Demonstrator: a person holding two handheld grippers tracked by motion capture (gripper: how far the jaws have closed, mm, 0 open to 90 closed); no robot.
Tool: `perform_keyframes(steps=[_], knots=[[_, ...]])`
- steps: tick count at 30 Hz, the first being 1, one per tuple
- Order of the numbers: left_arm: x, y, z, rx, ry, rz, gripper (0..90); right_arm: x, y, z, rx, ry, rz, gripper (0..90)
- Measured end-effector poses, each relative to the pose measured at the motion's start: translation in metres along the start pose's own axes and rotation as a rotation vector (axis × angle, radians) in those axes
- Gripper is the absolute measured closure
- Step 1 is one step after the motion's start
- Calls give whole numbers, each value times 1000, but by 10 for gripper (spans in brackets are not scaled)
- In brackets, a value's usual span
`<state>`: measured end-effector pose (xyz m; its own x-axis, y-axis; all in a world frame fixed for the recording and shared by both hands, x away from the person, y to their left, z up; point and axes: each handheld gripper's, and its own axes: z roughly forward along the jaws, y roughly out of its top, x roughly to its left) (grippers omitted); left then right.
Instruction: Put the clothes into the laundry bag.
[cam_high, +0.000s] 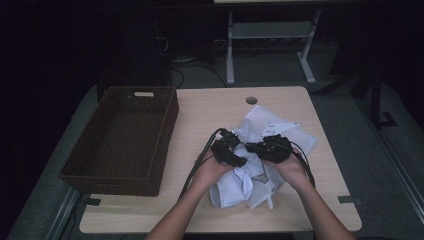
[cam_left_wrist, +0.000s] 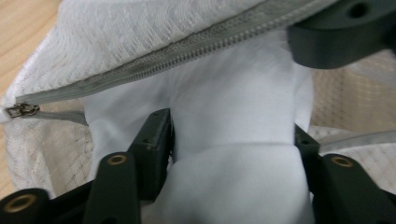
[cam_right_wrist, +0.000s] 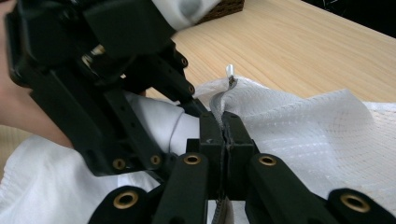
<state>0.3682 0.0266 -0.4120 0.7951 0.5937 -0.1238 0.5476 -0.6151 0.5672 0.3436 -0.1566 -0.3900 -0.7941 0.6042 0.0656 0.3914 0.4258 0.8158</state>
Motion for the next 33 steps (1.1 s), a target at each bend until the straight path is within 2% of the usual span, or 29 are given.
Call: perform_keyframes(steps=[3, 7, 10, 14, 18, 21, 27, 33], knots=[[0, -3, -8, -23, -4, 8, 383, 0, 0, 0, 2, -1, 0, 881], [1, -9, -23, -35, -38, 33, 338, 0, 0, 0, 0, -1, -2, 881], [2, -15, -35, -64, -52, 36, 315, 0, 0, 0, 1, -1, -1, 881], [6, -26, -51, -93, -53, 54, 290, 1, 0, 0, 2, -3, -2, 881], [12, -43, -65, -125, -43, 47, 278, 1, -1, -1, 2, -2, 1, 881], [17, -56, -75, -120, -23, 52, 269, 0, -1, -1, 3, -5, 1, 881], [23, -81, -83, -110, -1, 26, 268, 0, -1, -2, 3, -5, 0, 881], [26, -100, -68, -50, -4, 9, 269, 0, -2, -3, 3, -6, -1, 881]])
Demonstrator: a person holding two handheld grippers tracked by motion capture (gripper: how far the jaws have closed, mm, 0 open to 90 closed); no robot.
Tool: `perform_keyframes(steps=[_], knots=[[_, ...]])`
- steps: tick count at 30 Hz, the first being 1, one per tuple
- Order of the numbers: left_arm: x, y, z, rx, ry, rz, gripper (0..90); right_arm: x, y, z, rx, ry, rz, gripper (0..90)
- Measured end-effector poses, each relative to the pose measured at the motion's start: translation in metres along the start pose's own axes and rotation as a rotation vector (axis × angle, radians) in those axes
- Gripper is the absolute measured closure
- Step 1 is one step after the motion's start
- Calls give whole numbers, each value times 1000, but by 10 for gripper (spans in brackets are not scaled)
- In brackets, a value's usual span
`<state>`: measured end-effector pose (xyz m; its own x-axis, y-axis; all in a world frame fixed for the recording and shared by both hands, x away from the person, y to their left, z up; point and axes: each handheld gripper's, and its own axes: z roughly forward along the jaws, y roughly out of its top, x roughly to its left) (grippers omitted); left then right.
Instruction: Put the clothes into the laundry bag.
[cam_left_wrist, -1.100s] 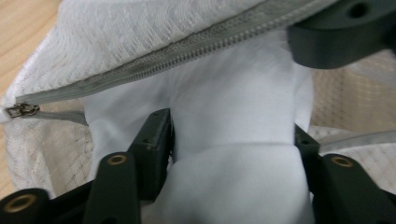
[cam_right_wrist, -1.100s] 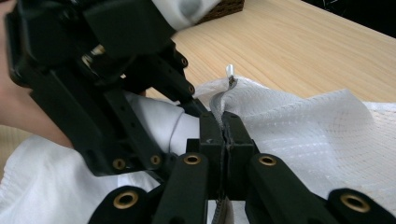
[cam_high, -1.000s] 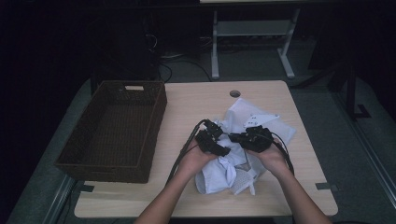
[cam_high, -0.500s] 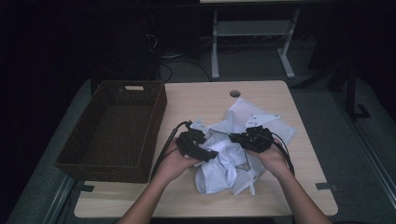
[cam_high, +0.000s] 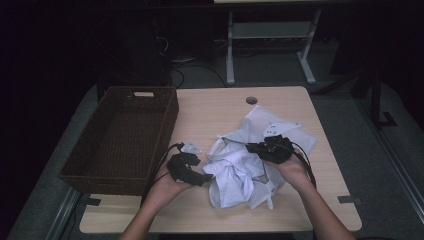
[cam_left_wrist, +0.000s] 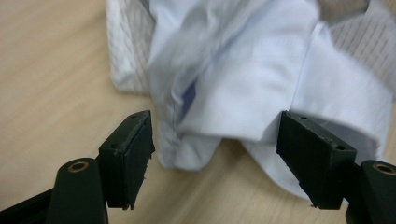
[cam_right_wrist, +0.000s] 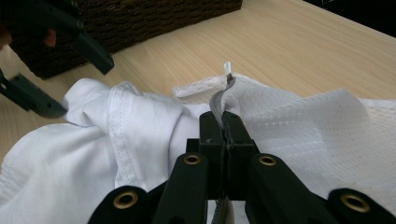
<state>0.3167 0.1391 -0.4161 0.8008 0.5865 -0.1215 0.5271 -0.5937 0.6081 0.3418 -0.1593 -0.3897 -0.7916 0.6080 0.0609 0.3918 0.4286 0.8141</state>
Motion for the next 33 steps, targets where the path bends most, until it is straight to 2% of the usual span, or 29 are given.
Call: perform_keyframes(steps=[7, 9, 11, 19, 21, 24, 27, 30, 31, 33], knots=[[4, -6, 18, 27, 12, 5, 270, 0, -2, 1, 6, 4, 1, 880], [6, -8, 21, 22, 24, 12, 292, 1, -3, 1, 7, 8, 5, 880], [8, -9, 24, 8, 14, 8, 319, 0, -3, 2, 8, 12, 7, 874], [13, -13, 25, 7, 13, -5, 335, 0, -16, -3, 20, -6, 48, 729], [13, -13, 25, 5, 14, -6, 335, 2, -23, -8, 7, -6, 62, 696], [14, -13, 25, 4, 10, -8, 335, 6, -31, -12, 22, -18, 64, 659], [14, -13, 25, 2, 8, -3, 337, 10, -41, -16, 32, -17, 71, 662], [14, -12, 28, -2, 0, -2, 388, 11, -46, -15, 50, -13, 71, 748], [14, -12, 29, -12, -3, -2, 422, 11, -46, -14, 52, -12, 72, 810], [15, -10, 31, -17, -1, 16, 547, 9, -46, -12, 60, -5, 75, 859]])
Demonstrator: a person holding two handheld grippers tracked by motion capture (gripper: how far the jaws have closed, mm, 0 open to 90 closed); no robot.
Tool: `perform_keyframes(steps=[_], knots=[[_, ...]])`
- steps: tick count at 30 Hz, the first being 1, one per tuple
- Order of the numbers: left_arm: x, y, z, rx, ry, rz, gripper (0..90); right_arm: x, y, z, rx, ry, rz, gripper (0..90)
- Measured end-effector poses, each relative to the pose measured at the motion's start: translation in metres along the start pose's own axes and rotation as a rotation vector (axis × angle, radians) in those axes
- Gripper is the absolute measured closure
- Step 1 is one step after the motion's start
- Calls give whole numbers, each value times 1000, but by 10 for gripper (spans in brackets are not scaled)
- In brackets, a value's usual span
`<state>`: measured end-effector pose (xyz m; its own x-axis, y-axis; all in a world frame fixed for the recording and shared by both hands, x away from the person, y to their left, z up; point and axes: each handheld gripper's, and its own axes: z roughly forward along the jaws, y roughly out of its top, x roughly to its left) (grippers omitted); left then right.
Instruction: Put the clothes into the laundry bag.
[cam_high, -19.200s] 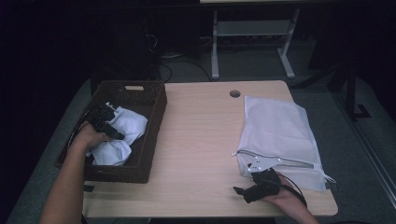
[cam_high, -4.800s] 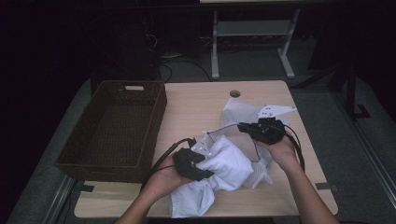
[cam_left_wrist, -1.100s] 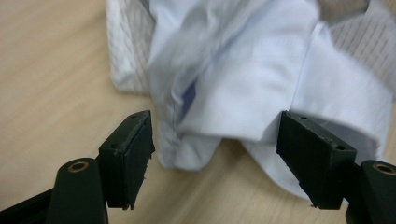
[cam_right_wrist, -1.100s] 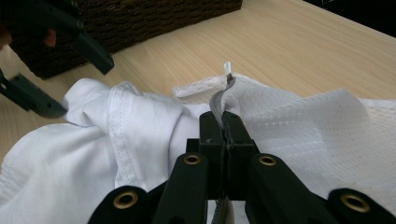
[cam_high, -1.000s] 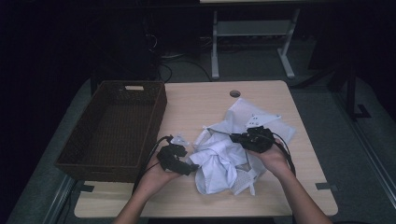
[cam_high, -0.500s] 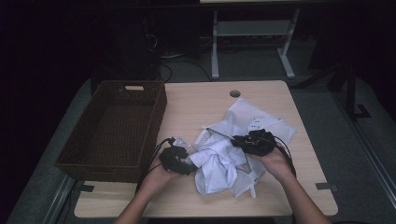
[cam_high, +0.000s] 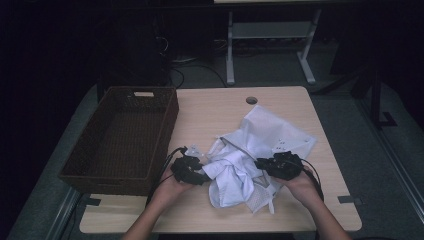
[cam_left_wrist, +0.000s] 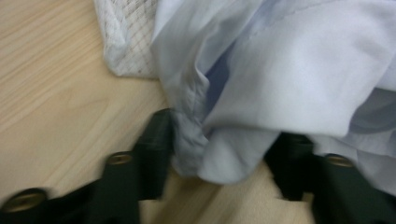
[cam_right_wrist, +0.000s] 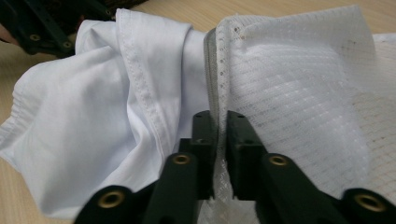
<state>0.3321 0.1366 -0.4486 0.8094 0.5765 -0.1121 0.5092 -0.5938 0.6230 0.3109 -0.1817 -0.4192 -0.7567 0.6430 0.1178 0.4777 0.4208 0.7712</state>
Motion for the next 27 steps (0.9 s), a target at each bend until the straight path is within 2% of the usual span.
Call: perform_keyframes(steps=[2, 5, 6, 8, 10, 14, 17, 21, 27], knots=[[2, 1, 1, -20, -4, 9, 687, -1, 0, 0, 6, 1, -1, 872], [4, 4, 1, -47, 1, 21, 811, -3, 0, -1, 5, 3, 0, 874], [5, 5, 0, -56, 0, 27, 825, -3, 0, -1, 3, 2, -1, 874], [5, 5, -2, -78, 5, 28, 836, -3, 0, -1, 3, 2, -3, 874], [4, 6, -4, -101, -15, 19, 841, -3, 1, 0, 4, 1, -3, 874], [-4, 10, -11, -123, -24, 44, 845, -2, 4, -3, -11, -3, -12, 874], [-13, 14, -15, -138, -46, 55, 846, 0, 7, -7, -30, -7, -17, 876], [-30, 20, -19, -146, -84, 95, 846, 3, 11, -15, -55, -4, -33, 876], [-48, 31, -10, -142, -123, 142, 845, 7, 19, -27, -91, -4, -58, 877]])
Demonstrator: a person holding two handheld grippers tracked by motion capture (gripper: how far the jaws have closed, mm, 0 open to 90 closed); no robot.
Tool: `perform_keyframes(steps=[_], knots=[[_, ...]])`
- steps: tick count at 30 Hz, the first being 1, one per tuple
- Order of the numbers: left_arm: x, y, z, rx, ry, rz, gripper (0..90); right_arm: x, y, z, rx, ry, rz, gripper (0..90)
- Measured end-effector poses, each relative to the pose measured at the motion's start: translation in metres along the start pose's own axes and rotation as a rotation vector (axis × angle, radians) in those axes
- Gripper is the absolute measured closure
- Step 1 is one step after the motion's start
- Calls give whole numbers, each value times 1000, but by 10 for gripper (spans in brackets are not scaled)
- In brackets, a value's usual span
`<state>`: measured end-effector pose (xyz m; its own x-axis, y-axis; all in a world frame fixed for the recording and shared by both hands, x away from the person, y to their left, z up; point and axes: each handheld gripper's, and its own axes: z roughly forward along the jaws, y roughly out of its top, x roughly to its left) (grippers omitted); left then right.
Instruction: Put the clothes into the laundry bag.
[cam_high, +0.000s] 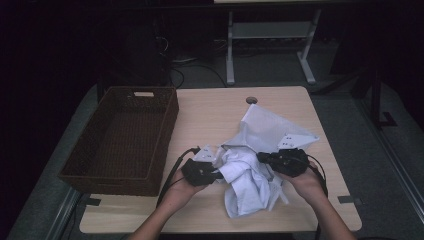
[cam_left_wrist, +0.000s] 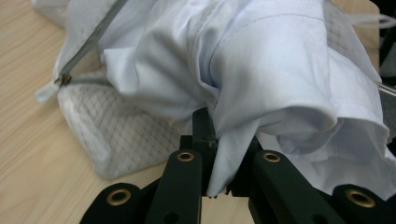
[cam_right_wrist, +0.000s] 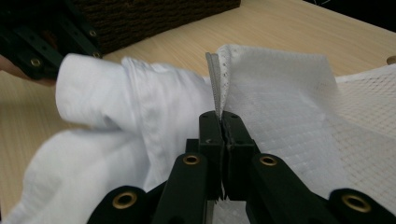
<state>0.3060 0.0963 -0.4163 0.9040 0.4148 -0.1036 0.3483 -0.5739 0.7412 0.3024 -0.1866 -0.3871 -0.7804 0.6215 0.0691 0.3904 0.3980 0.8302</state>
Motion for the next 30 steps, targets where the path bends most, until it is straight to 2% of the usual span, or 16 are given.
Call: perform_keyframes(steps=[4, 7, 15, 21, 25, 30], knots=[[-1, 8, 10, -7, -10, 11, 844, 1, 2, -3, -5, -6, -15, 878], [2, 14, 17, -22, -20, 2, 842, 0, 3, -5, -11, -13, -15, 879], [5, 29, 35, -40, -15, 6, 842, 3, 9, -12, -32, -12, -32, 879], [5, 40, 51, -55, 19, 5, 843, 5, 11, -15, -36, -6, -39, 882], [6, 48, 64, -80, 58, -15, 845, 6, 11, -17, -35, 1, -51, 882], [10, 55, 76, -97, 71, -36, 845, 4, 11, -18, -34, 0, -48, 882]])
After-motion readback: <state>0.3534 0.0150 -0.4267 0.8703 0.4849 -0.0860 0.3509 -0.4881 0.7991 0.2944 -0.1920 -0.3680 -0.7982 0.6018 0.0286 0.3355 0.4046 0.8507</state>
